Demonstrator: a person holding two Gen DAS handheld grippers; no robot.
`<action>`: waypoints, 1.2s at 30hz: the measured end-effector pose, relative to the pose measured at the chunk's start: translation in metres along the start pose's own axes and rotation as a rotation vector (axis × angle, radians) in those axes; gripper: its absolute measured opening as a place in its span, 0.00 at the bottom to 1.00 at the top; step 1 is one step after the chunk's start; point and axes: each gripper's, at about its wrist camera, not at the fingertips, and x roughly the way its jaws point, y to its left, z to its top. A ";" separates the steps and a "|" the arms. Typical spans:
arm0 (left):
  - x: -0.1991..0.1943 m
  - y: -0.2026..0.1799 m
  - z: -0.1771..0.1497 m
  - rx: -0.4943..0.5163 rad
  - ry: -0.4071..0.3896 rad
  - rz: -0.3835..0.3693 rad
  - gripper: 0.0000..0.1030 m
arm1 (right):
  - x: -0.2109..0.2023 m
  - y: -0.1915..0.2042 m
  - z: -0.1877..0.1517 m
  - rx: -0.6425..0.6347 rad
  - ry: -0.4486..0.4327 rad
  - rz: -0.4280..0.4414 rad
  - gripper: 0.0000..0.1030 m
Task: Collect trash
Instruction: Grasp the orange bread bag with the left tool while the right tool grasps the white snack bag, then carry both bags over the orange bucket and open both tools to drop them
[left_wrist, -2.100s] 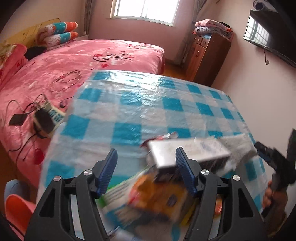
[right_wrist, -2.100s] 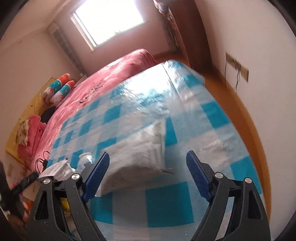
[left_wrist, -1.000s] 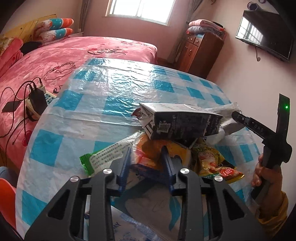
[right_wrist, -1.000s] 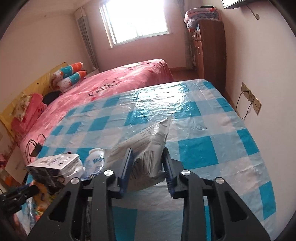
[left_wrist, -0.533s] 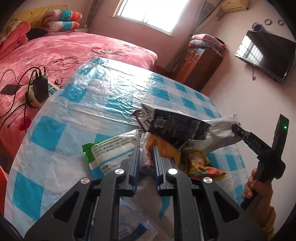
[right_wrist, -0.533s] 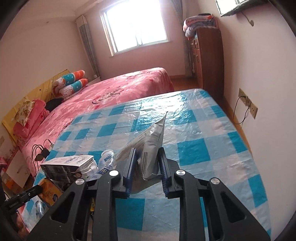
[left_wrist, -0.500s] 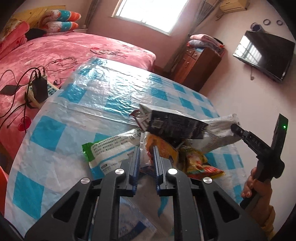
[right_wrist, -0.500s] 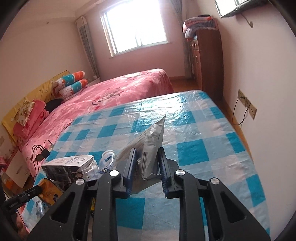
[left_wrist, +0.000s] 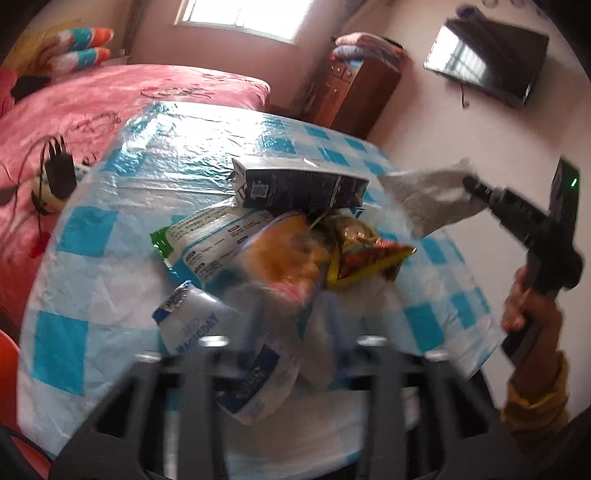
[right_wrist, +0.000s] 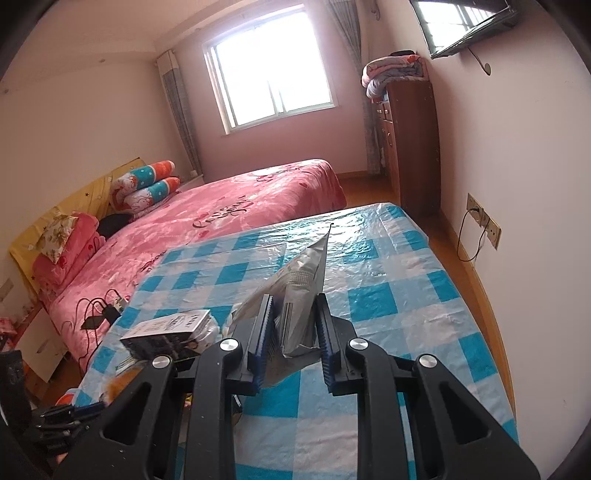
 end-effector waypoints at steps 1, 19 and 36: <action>-0.002 -0.001 0.000 0.027 -0.003 0.009 0.66 | -0.002 0.000 0.000 0.001 0.000 0.003 0.24; 0.050 -0.018 0.027 0.399 0.056 0.148 0.73 | -0.025 0.024 -0.006 -0.013 0.006 0.071 0.24; 0.036 0.004 0.012 0.113 -0.012 0.072 0.29 | -0.038 0.057 -0.013 -0.068 0.010 0.086 0.24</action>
